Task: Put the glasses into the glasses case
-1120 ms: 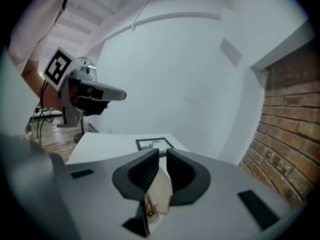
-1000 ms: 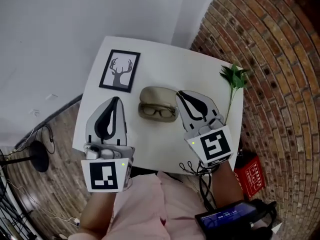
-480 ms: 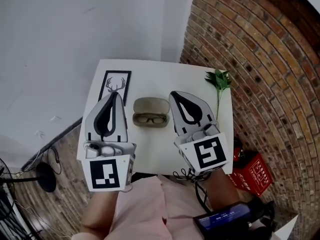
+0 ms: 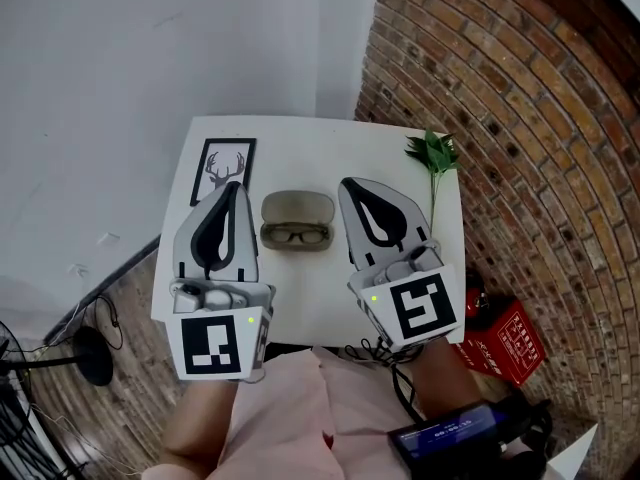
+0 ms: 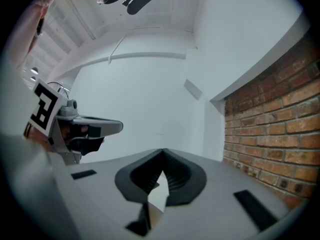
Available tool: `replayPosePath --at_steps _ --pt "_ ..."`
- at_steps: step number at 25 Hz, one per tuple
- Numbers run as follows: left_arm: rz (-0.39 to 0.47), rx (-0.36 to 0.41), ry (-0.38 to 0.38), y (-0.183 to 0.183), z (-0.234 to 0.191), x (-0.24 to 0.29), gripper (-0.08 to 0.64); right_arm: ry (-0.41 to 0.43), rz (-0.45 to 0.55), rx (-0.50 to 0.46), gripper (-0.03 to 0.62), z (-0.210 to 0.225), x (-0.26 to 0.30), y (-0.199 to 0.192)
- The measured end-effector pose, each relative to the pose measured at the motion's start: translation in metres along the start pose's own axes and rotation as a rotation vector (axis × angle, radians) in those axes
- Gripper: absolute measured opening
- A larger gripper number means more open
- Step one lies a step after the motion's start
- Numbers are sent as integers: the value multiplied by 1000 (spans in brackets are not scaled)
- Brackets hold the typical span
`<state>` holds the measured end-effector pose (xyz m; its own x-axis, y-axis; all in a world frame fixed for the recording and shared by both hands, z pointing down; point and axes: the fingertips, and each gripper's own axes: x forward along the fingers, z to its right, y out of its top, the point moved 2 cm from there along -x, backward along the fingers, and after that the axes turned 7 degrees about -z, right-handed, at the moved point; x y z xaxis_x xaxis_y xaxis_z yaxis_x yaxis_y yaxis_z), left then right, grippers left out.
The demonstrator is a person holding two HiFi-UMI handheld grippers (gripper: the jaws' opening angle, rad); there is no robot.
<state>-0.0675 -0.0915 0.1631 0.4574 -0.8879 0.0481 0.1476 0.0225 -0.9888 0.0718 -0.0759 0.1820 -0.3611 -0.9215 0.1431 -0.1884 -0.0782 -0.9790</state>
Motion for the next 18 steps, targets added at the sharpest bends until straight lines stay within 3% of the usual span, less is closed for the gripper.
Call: replayPosePath --at_steps 13,18 --pt "16 -15 -24 -2 3 11 5 9 0 14 5 1 8 -1" --pt "9 7 1 -3 -6 15 5 4 10 -1 4 3 10 -2"
